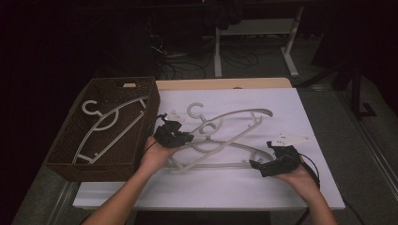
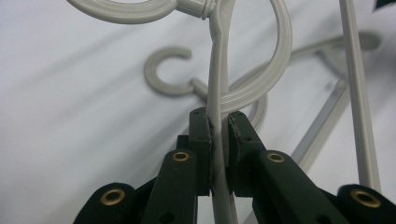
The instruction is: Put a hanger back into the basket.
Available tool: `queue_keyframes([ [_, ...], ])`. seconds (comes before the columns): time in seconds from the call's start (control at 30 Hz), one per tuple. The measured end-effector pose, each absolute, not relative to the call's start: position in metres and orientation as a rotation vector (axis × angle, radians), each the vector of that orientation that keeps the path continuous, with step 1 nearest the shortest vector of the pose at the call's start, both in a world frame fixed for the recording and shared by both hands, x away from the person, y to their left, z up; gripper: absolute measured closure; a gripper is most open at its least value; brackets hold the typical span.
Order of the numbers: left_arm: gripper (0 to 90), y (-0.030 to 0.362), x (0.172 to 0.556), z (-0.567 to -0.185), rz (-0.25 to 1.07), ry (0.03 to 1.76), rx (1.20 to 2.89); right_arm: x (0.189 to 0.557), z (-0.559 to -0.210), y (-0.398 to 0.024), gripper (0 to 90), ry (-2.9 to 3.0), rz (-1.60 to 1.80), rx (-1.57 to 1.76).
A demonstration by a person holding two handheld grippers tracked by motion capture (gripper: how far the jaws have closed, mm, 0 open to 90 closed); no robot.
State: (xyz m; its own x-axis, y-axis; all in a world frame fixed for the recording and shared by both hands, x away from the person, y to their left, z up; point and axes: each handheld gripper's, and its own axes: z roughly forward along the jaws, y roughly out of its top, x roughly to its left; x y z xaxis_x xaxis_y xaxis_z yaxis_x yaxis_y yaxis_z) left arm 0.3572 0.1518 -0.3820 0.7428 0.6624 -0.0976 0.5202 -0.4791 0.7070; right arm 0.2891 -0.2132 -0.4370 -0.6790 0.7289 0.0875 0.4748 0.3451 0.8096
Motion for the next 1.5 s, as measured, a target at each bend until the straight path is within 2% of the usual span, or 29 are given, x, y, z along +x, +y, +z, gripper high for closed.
queue_keyframes([
  [0.2,82.1,0.163,0.362,-0.346,0.265,0.864,2.167,0.289,-0.437,-0.214,0.0,2.318,1.257,1.075],
  [0.37,82.1,0.194,0.372,-0.306,0.324,0.859,2.167,0.287,-0.436,-0.216,0.0,2.311,1.267,1.086],
  [0.6,82.1,0.245,0.379,-0.281,0.402,0.888,2.128,0.288,-0.437,-0.215,0.0,2.318,1.252,1.087],
  [0.93,82.2,0.327,0.38,-0.278,0.512,1.022,2.088,0.288,-0.439,-0.212,0.0,2.324,1.233,1.096],
  [1.2,82.2,0.395,0.372,-0.286,0.553,1.154,2.019,0.289,-0.44,-0.213,0.0,2.319,1.223,1.11],
  [1.5,82.2,0.444,0.363,-0.304,0.607,1.294,2.013,0.29,-0.441,-0.213,0.0,2.317,1.215,1.118],
])
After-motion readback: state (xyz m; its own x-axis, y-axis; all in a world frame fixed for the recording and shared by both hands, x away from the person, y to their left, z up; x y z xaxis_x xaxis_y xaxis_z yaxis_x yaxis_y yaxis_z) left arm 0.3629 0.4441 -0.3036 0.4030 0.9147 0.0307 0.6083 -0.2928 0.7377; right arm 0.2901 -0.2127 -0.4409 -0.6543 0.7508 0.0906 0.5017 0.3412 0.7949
